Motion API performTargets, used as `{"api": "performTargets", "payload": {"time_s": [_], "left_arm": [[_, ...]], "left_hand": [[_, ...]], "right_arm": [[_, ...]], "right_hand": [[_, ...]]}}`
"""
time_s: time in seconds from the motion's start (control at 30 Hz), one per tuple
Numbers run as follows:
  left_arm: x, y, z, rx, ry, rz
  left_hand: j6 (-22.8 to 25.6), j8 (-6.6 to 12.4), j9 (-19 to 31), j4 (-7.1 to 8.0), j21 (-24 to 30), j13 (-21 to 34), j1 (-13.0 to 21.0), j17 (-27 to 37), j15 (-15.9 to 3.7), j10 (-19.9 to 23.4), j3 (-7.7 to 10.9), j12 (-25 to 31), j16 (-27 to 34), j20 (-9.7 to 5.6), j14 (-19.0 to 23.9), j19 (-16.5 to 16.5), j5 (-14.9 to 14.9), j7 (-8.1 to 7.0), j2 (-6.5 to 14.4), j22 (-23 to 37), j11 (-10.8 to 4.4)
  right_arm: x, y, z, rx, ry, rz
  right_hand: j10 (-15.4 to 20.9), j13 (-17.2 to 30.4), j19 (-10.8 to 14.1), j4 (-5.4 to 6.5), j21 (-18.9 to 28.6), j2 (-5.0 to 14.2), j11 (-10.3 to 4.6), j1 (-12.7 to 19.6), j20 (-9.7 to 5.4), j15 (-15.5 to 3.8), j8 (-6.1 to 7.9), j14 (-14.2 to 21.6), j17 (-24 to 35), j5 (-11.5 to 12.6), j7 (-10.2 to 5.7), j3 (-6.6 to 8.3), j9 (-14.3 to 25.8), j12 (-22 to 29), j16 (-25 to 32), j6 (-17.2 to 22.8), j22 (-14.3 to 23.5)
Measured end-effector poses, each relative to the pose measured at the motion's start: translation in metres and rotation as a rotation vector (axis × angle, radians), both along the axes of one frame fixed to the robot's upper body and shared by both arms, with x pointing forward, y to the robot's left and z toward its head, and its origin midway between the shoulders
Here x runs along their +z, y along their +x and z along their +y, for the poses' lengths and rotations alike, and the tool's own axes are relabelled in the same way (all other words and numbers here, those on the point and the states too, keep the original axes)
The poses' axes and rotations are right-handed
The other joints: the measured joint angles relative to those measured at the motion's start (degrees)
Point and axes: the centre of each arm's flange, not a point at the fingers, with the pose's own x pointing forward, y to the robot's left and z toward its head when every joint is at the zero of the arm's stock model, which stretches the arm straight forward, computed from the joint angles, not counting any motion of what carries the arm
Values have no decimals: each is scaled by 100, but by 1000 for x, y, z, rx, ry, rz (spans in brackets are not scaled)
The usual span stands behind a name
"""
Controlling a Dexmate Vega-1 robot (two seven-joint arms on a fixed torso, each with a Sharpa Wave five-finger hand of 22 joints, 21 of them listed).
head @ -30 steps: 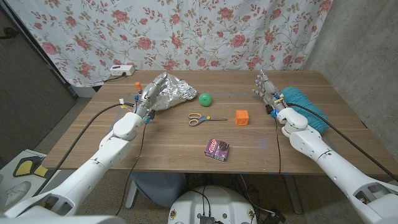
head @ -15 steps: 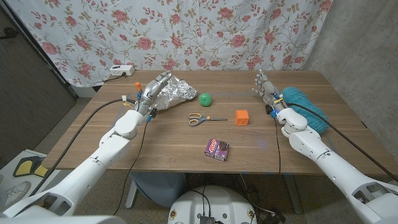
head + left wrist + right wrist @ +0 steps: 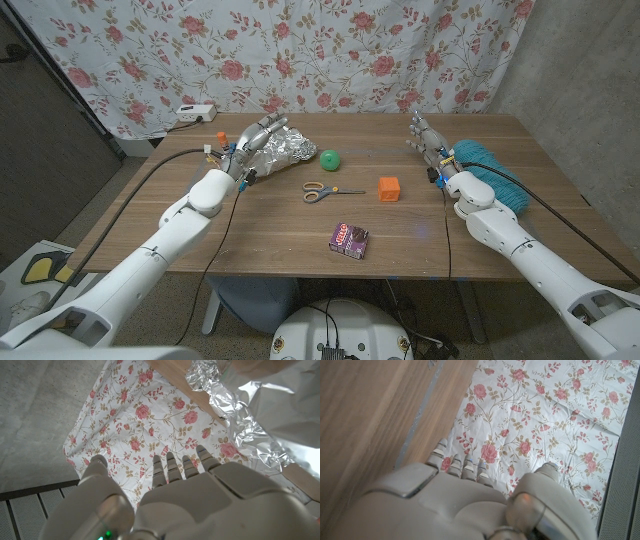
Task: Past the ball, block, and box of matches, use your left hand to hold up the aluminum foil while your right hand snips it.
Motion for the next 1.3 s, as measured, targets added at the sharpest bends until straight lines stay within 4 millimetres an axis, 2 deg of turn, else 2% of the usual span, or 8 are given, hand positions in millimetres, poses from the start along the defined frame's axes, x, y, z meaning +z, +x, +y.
{"api": "performTargets", "payload": {"time_s": [0.07,0.3,0.37,0.57,0.77,1.0,1.3], "left_arm": [[2,-2,-1,7,14,-3],[8,-7,-4,40,68,-12],[10,-8,-6,48,83,-16],[13,-11,-9,81,130,-29],[17,-13,-12,108,165,-38],[21,-13,-16,135,197,-45],[25,-15,-21,158,250,-41]], "left_hand": [[13,0,0,0,0,0,0,0,-31,-42,0,-25,0,-15,-31,-14,0,-13,0,0,42],[108,48,0,-2,0,0,23,0,0,-37,2,-26,0,-55,-62,-55,0,22,-23,0,39],[196,48,0,-33,0,11,23,0,-6,121,-1,3,0,-54,-56,-56,0,33,-23,0,5],[367,48,0,-44,0,16,23,0,-72,148,-3,21,0,-24,-33,-85,0,38,-23,0,-30],[576,85,0,-63,0,16,23,0,-11,80,16,-26,0,-2,-112,-108,0,65,-23,0,-2],[603,85,0,-63,0,15,23,0,10,81,16,-26,0,-26,-133,-146,0,51,-23,0,-1],[717,85,0,-87,0,15,23,0,10,392,40,68,0,-45,-132,-189,0,81,-23,0,-2]], "right_arm": [[1,0,-1,-2,-2,-2],[2,-2,-5,-9,-2,-8],[3,-3,-5,-10,-1,-10],[3,-4,-8,-14,1,-13],[2,-5,-10,-15,6,-15],[0,-6,-12,-15,11,-13],[-2,-7,-12,-12,13,-13]], "right_hand": [[0,0,0,0,0,0,0,0,0,0,0,0,0,0,0,0,0,0,0,0,0],[0,0,0,0,0,0,0,0,0,0,0,0,0,0,0,0,0,0,0,0,0],[-16,0,0,-10,0,0,15,0,0,0,0,0,0,0,0,10,0,0,0,0,0],[-12,1,0,-24,0,30,52,30,0,0,0,0,-2,0,0,24,0,0,0,0,0],[-12,1,0,-24,0,7,52,52,0,0,0,0,-29,-28,0,24,0,0,0,0,0],[-12,1,0,-24,0,7,52,52,0,0,0,0,-28,-27,0,24,0,0,0,0,0],[11,1,-32,-47,0,33,30,78,-32,-1,0,0,-28,-48,-32,49,0,0,0,-32,0]]}}
